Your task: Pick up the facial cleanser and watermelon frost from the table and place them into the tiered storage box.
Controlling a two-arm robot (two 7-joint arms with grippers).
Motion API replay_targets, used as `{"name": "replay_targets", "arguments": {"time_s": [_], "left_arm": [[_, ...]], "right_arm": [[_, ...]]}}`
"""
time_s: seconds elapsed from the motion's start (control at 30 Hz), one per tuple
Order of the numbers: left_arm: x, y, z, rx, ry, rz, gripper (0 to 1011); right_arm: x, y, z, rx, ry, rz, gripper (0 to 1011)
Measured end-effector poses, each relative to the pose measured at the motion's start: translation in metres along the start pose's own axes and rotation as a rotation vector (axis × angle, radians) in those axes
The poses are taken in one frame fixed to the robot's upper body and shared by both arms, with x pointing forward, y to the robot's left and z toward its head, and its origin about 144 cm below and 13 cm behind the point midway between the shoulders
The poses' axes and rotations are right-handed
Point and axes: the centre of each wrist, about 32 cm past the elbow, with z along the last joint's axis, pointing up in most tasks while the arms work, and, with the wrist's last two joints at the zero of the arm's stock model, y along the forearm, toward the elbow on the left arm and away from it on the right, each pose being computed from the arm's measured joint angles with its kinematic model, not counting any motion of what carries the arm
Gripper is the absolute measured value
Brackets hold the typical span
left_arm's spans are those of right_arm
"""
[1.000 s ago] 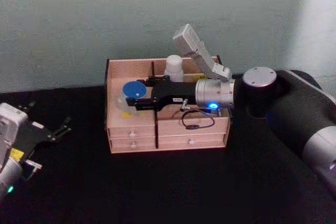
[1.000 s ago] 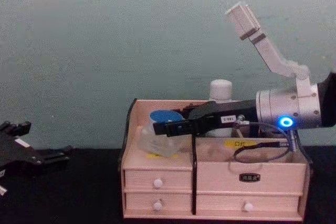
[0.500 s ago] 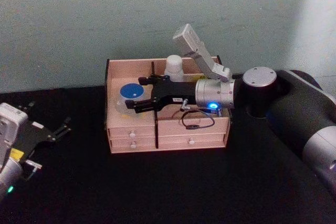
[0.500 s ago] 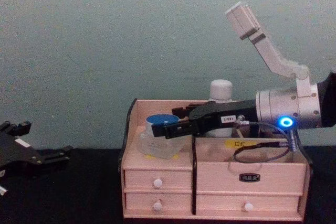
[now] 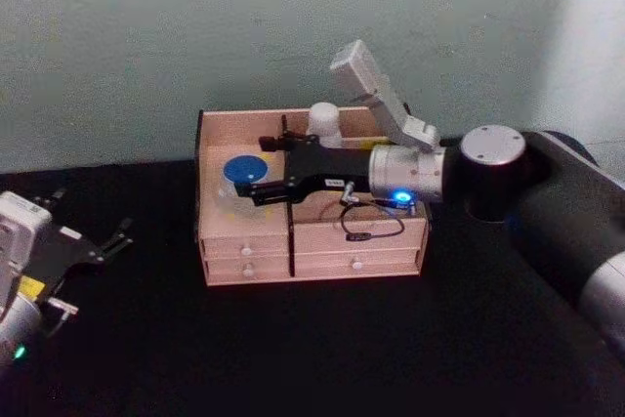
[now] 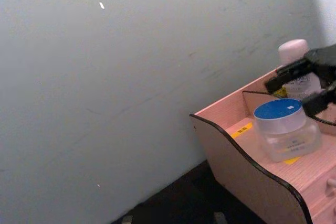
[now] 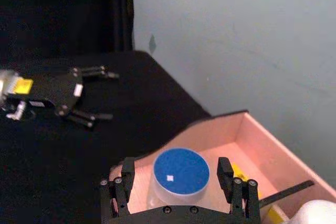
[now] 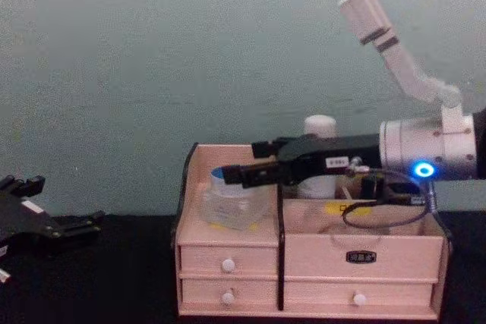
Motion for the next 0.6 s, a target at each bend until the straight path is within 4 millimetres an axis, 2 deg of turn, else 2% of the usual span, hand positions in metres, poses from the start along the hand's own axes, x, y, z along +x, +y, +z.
{"name": "replay_targets", "arguments": {"time_s": [0.27,0.53,0.6], "left_arm": [[0.0,0.0,0.0,0.0,0.0,0.0,1001],[0.0,0.0,0.0,0.0,0.0,0.0,1002],[0.0,0.0,0.0,0.0,0.0,0.0,1001]], "right_arm": [[-0.015,-0.026,0.009,0.096,-0.028,-0.003,1002],[-0.035,-0.066,0.007,0.172,-0.022,0.002,1002],[-0.037,-0.069,0.007,0.179,-0.023,0.005,1003]]}}
